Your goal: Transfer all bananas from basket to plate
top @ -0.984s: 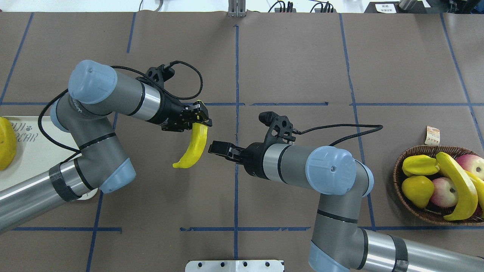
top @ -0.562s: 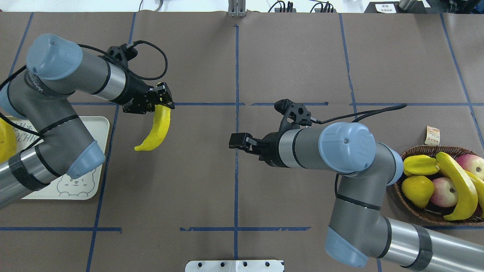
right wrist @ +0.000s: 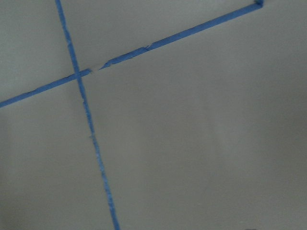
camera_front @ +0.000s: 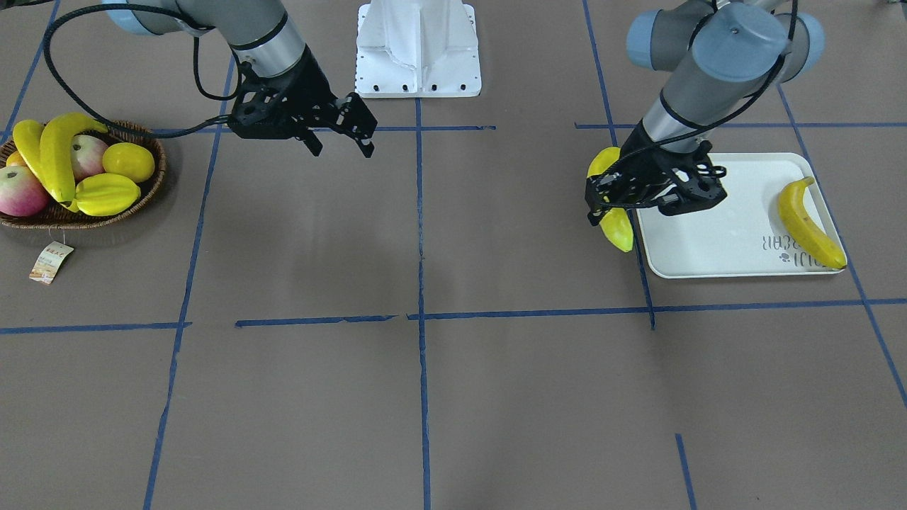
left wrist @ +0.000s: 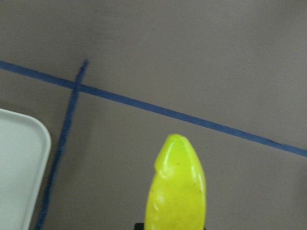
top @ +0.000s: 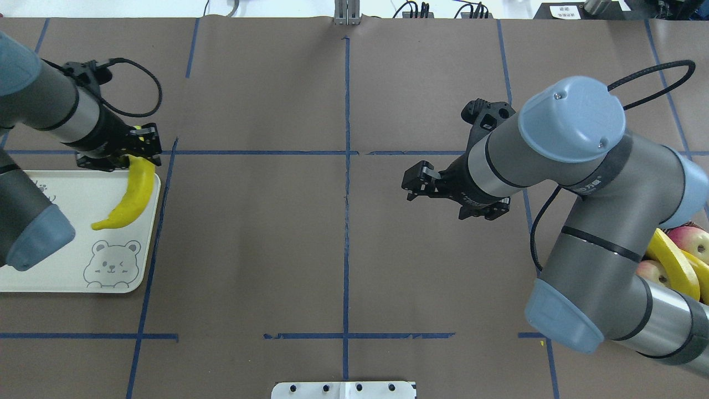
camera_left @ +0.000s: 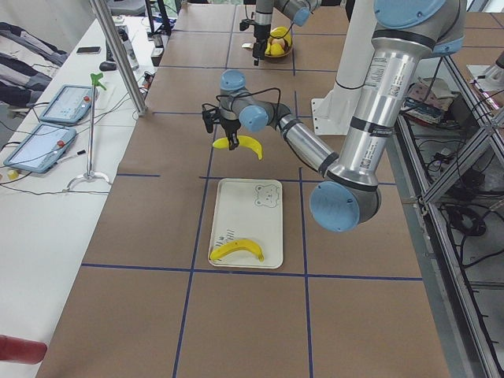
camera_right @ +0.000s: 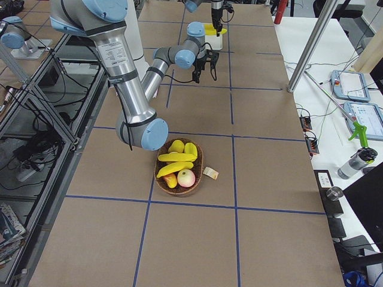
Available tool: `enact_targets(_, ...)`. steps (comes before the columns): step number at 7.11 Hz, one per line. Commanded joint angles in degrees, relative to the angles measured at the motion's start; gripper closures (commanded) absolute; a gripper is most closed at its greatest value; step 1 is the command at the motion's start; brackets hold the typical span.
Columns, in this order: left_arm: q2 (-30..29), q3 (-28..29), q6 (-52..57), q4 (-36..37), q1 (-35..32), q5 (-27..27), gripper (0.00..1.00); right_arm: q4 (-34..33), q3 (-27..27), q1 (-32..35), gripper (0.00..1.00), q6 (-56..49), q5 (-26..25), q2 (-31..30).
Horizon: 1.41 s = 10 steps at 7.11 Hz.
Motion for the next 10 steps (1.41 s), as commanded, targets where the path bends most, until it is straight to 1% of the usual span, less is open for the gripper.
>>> enact_targets(1, 7.2, 0.4, -0.2, 0.5, -6.8, -0.4, 1.00, -15.0, 5.8, 2.7, 0.00, -9.7, 0.4, 0.0)
enact_targets(2, 9.5, 1.4, -0.8, -0.3, -7.9, -0.6, 1.00, -17.4, 6.2, 4.1, 0.00, -12.7, 0.3, -0.8)
enact_targets(3, 10.2, 4.2, -4.1, -4.8, -9.1, -0.7, 1.00, -17.3, 6.9, 4.8, 0.00, -14.5, 0.4, -2.9)
enact_targets(4, 12.8, 7.6, -9.5, -14.6, -9.1, -0.6, 1.00, -17.3, 7.1, 5.7, 0.00, -16.0, 0.4, -3.6)
enact_targets(5, 14.7, 11.9, -11.8, -22.9, -9.1, -0.6, 1.00, -17.3, 7.0, 5.8, 0.00, -16.0, 0.3, -3.7)
enact_targets(6, 15.3, 17.3, -12.5, -29.6, -9.1, -0.6, 1.00, -17.3, 7.1, 5.8, 0.00, -16.0, 0.3, -3.7)
enact_targets(7, 15.3, 22.3, -13.3, -36.0, -8.9, -0.6, 1.00, -17.2, 7.2, 5.8, 0.00, -16.0, 0.4, -3.7)
enact_targets(8, 14.9, 23.9, -14.5, -38.0, -8.7, -0.6, 0.97, -17.3, 7.4, 5.8, 0.00, -16.0, 0.3, -3.8)
enact_targets(9, 14.8, 24.1, -15.4, -38.1, -8.5, -0.6, 0.88, -17.3, 7.5, 5.8, 0.00, -16.0, 0.3, -3.8)
enact_targets(10, 14.8, 24.2, -15.5, -38.1, -8.5, -0.7, 0.68, -17.3, 7.5, 5.8, 0.00, -16.0, 0.3, -3.8)
